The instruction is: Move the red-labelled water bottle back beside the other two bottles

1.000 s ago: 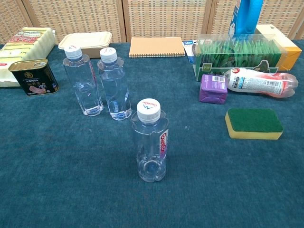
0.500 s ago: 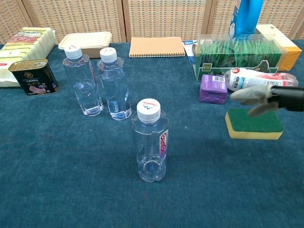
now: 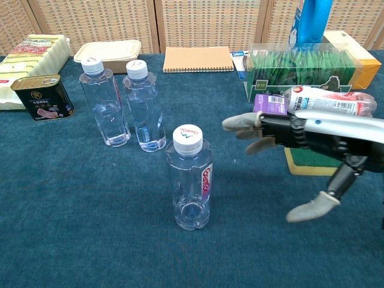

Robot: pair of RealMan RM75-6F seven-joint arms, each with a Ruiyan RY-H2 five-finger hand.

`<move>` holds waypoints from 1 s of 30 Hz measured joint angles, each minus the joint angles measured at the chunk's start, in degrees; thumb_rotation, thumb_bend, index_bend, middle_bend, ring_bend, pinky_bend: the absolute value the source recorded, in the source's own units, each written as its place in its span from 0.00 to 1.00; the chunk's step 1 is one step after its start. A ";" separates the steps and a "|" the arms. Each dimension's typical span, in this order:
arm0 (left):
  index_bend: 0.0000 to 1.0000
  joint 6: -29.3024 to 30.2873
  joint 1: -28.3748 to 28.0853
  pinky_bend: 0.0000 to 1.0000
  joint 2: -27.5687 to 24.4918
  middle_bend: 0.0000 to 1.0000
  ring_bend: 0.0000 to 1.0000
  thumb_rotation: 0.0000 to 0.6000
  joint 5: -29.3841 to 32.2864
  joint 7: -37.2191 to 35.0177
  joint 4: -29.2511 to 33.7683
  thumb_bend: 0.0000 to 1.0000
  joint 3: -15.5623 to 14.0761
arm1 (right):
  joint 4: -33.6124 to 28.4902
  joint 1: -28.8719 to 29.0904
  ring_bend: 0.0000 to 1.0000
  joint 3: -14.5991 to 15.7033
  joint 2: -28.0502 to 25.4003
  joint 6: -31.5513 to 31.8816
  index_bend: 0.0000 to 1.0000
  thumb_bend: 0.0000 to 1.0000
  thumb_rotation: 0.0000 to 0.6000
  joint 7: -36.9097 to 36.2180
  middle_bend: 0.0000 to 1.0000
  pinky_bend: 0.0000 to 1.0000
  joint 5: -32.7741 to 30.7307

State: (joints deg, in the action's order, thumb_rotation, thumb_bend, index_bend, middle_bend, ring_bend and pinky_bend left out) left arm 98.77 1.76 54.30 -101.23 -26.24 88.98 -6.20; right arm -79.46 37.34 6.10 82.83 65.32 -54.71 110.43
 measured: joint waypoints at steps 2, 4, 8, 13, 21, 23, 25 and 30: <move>0.00 -0.37 -0.11 0.00 -0.01 0.00 0.00 1.00 0.21 0.07 0.13 0.20 0.03 | 0.26 1.05 0.01 -0.24 1.30 -0.89 0.00 0.00 1.00 -0.32 0.04 0.12 -0.97; 0.00 -0.74 -0.24 0.00 -0.05 0.00 0.00 1.00 0.54 0.07 0.23 0.20 0.10 | 0.39 1.83 0.01 -0.61 2.51 -1.62 0.00 0.00 1.00 -0.54 0.04 0.12 -1.82; 0.00 -0.84 -0.29 0.00 -0.13 0.00 0.00 1.00 0.83 -0.33 0.21 0.20 0.19 | 0.31 3.28 0.01 -1.12 4.55 -2.64 0.00 0.00 1.00 -0.78 0.05 0.12 -3.74; 0.00 -1.09 -0.38 0.00 -0.18 0.00 0.00 1.00 1.22 -0.94 -0.03 0.20 0.32 | -0.18 4.01 0.07 -1.61 6.76 -3.08 0.03 0.00 1.00 -0.02 0.10 0.15 -5.72; 0.00 -0.83 -0.38 0.00 -0.32 0.00 0.00 1.00 1.08 -2.34 -0.67 0.20 0.30 | -0.12 4.63 0.14 -2.43 10.59 -4.32 0.09 0.01 1.00 2.40 0.19 0.20 -9.01; 0.00 -0.56 -0.31 0.00 -0.35 0.00 0.00 1.00 1.03 -2.84 -0.89 0.20 0.30 | 0.53 4.67 0.19 -2.67 11.68 -4.79 0.14 0.02 1.00 3.14 0.24 0.26 -10.20; 0.00 -0.32 -0.22 0.00 -0.37 0.00 0.00 1.00 1.09 -3.37 -1.20 0.20 0.33 | 1.21 4.55 0.25 -2.88 12.57 -5.05 0.20 0.04 1.00 3.53 0.30 0.35 -11.39; 0.00 -0.17 -0.16 0.00 -0.45 0.00 0.00 1.00 1.16 -4.35 -1.61 0.20 0.33 | 2.99 3.45 0.44 -3.40 14.34 -3.71 0.43 0.14 1.00 3.71 0.50 0.57 -13.22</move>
State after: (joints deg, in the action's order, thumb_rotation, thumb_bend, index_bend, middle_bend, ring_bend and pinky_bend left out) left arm 98.59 1.60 53.85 -100.07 -30.59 87.37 -5.87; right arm -76.47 40.79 2.70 97.17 61.61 -51.00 97.21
